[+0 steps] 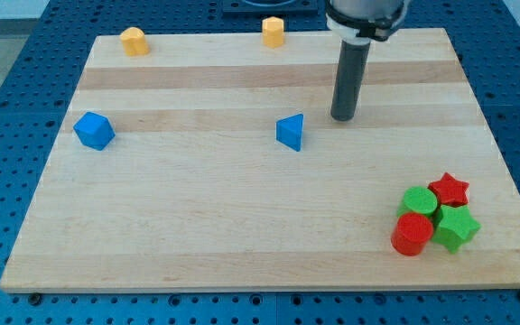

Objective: Place the blue triangle to the bottom center

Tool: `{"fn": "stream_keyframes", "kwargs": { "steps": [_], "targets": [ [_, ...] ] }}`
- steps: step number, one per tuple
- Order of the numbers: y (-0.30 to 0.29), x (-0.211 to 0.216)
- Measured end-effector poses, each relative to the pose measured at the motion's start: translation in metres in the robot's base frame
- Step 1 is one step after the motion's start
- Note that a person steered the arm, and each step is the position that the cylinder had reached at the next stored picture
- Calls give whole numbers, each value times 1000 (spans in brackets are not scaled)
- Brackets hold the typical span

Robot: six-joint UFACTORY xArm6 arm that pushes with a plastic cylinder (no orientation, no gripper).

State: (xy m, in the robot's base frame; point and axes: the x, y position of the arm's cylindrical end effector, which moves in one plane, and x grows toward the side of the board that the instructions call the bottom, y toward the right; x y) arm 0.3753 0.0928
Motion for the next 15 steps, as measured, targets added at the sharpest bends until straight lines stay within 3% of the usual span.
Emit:
{"fn": "stream_keyframes", "kwargs": {
  "steps": [1,2,3,4,5,6,8,10,11,12,14,15],
  "targets": [
    [-43,21],
    [-47,81],
    [-43,112],
    [-33,87],
    [-21,32],
    [-46,14],
    [-107,117],
    [-119,94],
    [-163,94],
    [-181,115],
    [-135,132],
    [-129,99]
  ]
}}
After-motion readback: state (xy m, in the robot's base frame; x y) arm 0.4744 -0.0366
